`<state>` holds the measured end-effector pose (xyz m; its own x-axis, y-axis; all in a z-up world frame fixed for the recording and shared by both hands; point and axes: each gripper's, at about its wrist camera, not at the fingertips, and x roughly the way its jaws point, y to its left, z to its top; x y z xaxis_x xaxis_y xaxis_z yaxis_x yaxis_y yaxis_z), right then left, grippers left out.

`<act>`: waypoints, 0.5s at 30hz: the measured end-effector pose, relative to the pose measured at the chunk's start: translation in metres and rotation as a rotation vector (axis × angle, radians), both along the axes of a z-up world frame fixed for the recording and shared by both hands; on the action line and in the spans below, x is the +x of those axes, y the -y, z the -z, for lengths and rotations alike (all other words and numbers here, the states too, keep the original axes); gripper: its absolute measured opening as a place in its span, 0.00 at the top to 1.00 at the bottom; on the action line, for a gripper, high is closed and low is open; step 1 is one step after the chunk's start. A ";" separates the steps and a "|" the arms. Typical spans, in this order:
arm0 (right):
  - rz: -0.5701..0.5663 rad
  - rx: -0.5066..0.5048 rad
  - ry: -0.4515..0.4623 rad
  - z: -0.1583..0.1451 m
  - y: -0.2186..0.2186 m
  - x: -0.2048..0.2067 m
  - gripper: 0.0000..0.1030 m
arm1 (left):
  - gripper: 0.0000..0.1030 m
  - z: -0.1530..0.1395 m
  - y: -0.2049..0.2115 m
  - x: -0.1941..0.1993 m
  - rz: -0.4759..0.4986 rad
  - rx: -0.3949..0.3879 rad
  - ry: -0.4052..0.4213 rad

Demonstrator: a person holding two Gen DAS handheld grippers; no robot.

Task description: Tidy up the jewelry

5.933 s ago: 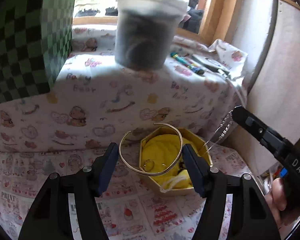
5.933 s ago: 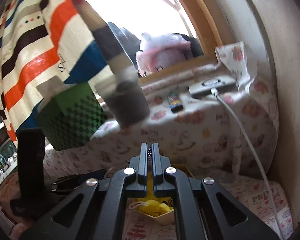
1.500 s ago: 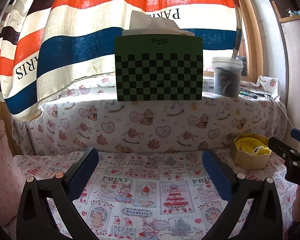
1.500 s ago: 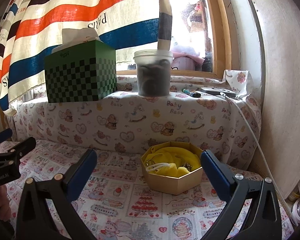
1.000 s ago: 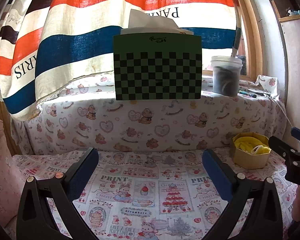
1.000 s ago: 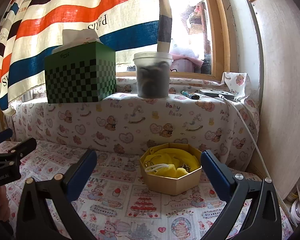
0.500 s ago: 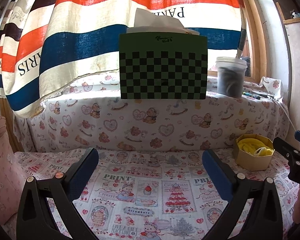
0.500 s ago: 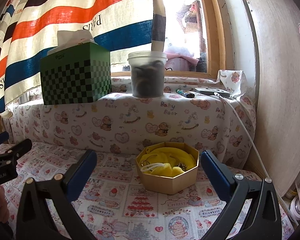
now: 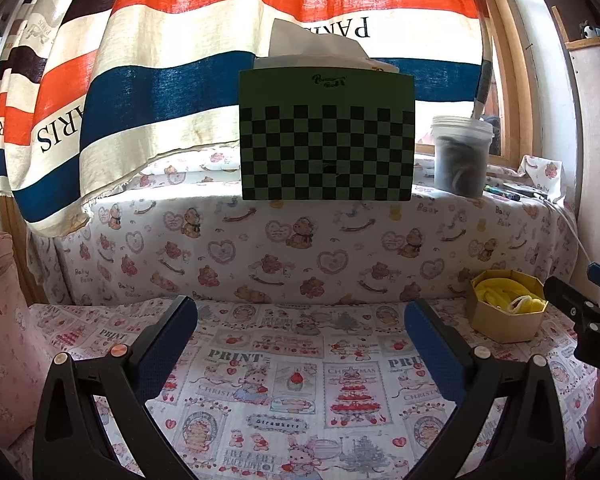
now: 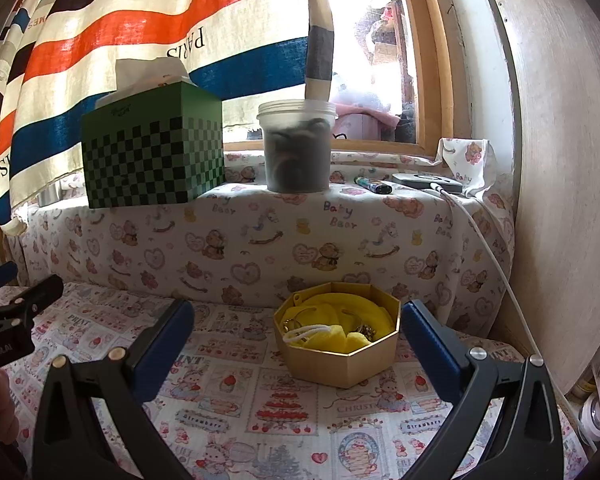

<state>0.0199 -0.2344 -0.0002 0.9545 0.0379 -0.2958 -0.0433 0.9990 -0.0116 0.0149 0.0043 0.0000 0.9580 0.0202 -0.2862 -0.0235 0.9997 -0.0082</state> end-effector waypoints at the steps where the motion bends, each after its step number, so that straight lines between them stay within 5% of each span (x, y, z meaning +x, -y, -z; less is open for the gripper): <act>1: 0.002 -0.002 0.001 0.000 0.000 0.000 0.00 | 0.00 0.000 0.000 0.000 0.002 0.001 0.001; 10: 0.007 -0.014 0.012 -0.001 -0.001 -0.002 0.00 | 0.00 0.001 0.002 0.003 0.048 0.008 -0.014; 15: 0.011 -0.021 0.011 -0.001 -0.002 -0.002 0.00 | 0.00 0.000 0.000 0.000 -0.005 0.005 0.008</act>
